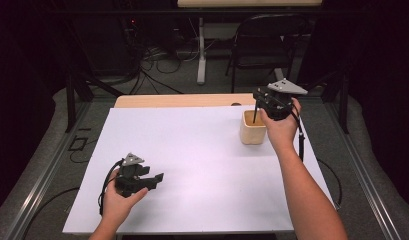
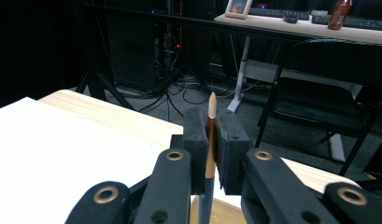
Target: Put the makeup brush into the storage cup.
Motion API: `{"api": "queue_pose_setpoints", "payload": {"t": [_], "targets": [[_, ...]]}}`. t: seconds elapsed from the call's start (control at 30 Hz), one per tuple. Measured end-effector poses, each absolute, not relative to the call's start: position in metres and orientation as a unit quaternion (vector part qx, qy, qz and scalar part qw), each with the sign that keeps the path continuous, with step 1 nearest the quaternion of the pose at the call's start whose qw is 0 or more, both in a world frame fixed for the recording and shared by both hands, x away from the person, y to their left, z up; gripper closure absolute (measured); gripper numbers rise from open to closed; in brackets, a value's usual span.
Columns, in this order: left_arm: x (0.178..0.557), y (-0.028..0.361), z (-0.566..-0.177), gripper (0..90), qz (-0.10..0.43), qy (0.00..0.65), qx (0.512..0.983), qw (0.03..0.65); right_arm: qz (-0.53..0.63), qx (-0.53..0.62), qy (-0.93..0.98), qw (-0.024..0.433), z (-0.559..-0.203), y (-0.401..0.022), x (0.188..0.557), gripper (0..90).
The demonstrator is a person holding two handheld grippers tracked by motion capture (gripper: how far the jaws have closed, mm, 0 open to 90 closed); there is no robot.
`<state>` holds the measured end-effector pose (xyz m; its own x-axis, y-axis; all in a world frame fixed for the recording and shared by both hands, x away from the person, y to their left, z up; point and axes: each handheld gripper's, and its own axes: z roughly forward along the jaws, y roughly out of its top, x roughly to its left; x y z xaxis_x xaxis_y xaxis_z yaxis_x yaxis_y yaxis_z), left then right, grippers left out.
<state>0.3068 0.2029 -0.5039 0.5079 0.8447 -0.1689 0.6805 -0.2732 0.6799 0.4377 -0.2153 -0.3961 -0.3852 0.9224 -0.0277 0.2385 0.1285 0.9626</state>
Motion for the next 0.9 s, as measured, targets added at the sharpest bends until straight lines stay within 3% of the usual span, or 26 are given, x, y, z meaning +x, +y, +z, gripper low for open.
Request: {"api": "queue_pose_setpoints", "payload": {"t": [0.9], "targets": [[0.307, 0.204, -0.505, 38.6, 0.119, 0.485, 0.788, 0.361, 0.478, 0.450, 0.675, 0.335, -0.428, -0.217, 0.445, 84.0]]}}
